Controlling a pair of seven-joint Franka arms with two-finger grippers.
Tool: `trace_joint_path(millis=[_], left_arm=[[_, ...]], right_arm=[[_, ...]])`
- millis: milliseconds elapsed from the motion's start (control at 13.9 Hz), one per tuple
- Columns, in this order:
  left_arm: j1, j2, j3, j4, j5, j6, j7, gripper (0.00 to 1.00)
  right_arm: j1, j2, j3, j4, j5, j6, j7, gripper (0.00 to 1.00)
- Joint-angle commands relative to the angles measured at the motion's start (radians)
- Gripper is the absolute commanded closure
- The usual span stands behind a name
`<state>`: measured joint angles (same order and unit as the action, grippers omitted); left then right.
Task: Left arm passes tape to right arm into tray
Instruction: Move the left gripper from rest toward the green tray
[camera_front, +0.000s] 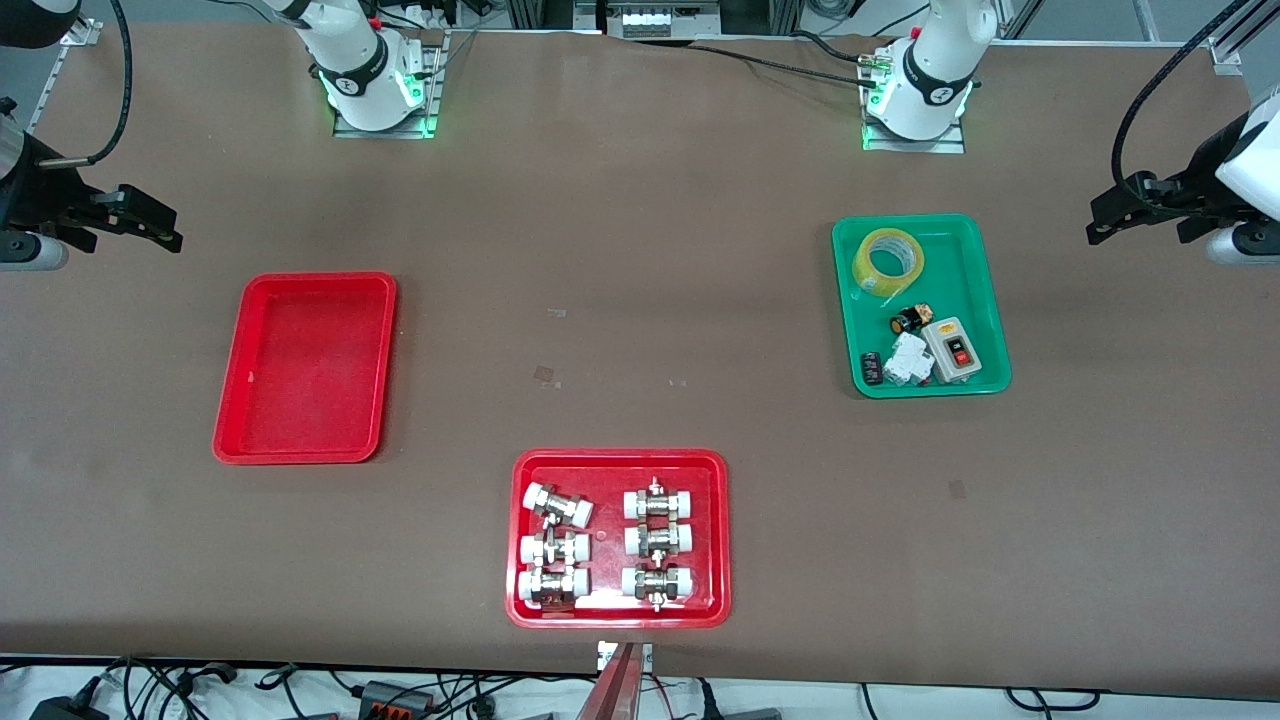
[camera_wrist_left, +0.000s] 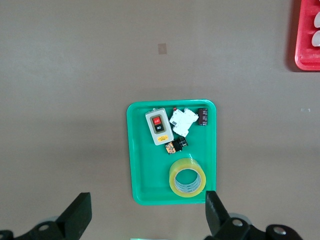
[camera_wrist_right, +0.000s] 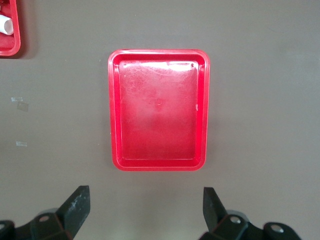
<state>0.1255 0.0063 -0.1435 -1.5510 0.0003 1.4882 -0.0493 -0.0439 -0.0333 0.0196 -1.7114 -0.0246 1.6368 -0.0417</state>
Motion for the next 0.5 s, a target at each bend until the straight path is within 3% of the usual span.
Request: trace_joint_path(millis=[0, 215, 430], left_arm=[[-0.010, 0.014, -0.008, 0.022, -0.008, -0.029, 0.023, 0.00], [-0.017, 0.038, -0.031, -0.024, -0.046, -0.135, 0.019, 0.00], [-0.017, 0.024, -0.031, -0.213, -0.102, -0.115, -0.027, 0.00]], right_arm=[[0.002, -0.019, 0.000, -0.019, -0.005, -0.006, 0.002, 0.00], [-0.007, -0.008, -0.006, -0.019, -0.005, -0.005, -0.010, 0.00], [-0.002, -0.010, -0.004, -0.013, -0.005, -0.003, -0.010, 0.00]])
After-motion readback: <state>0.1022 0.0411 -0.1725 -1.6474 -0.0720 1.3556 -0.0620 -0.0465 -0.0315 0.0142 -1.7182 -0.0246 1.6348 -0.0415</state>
